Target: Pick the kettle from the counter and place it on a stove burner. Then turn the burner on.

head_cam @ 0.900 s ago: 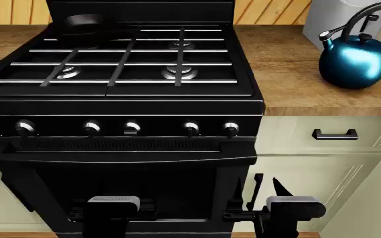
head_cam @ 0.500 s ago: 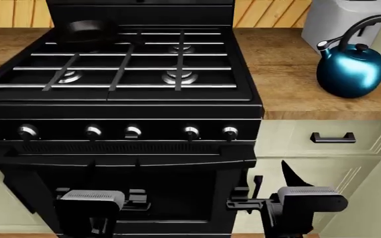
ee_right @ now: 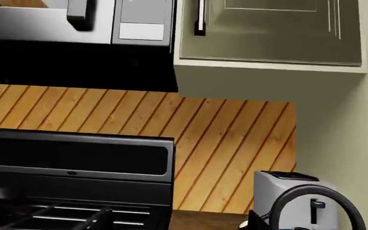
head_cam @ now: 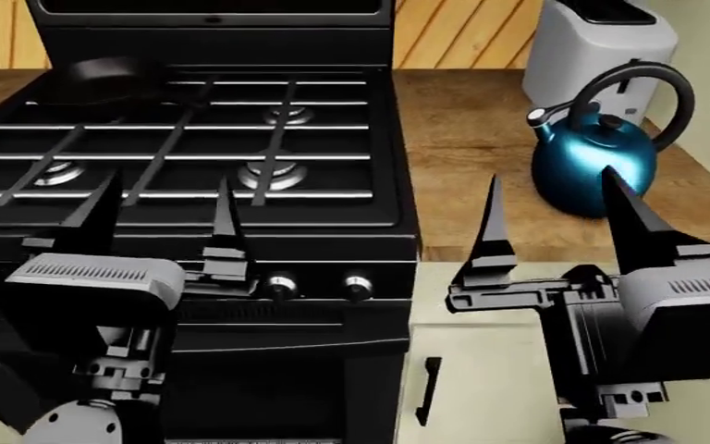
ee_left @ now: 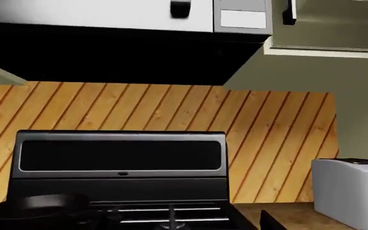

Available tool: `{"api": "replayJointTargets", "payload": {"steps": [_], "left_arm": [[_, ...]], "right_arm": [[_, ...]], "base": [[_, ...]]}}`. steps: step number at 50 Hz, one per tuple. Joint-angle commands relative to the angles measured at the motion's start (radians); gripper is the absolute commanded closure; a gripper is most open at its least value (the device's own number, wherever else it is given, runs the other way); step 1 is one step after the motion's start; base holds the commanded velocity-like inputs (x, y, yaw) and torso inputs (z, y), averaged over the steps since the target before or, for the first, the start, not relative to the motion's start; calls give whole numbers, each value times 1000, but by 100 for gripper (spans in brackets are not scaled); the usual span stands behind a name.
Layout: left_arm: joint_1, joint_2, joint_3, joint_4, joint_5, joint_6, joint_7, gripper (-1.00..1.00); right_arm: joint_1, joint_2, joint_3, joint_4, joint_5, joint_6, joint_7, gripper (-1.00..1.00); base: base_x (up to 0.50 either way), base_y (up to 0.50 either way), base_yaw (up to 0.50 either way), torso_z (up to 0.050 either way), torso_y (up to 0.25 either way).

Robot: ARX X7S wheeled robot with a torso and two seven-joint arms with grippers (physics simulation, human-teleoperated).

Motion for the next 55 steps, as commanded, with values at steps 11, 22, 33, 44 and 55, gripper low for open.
{"api": "replayJointTargets", "payload": {"steps": [11, 22, 33, 44, 55], "left_arm": [[-21, -28, 26, 90, -2, -40, -31, -100], [-18, -35, 39, 84, 14, -29, -48, -100], [-18, -41, 45, 83, 7, -32, -56, -100], [-27, -47, 38, 93, -10, -42, -66, -100], [-33, -58, 22, 111, -32, -46, -70, -100]], "right_arm": [[25, 32, -10, -64, 31, 43, 29, -100], [24, 30, -6, -63, 60, 35, 36, -100], [16, 40, -22, -63, 63, 16, 52, -100], [164, 47, 37, -115, 170, 255, 70, -100], [1099, 327, 70, 236, 1155, 956, 745, -100]], "base": [[398, -447, 0, 0, 0], [295, -490, 0, 0, 0], [217, -496, 0, 0, 0], [224, -153, 0, 0, 0], [0, 0, 0, 0, 0]]}}
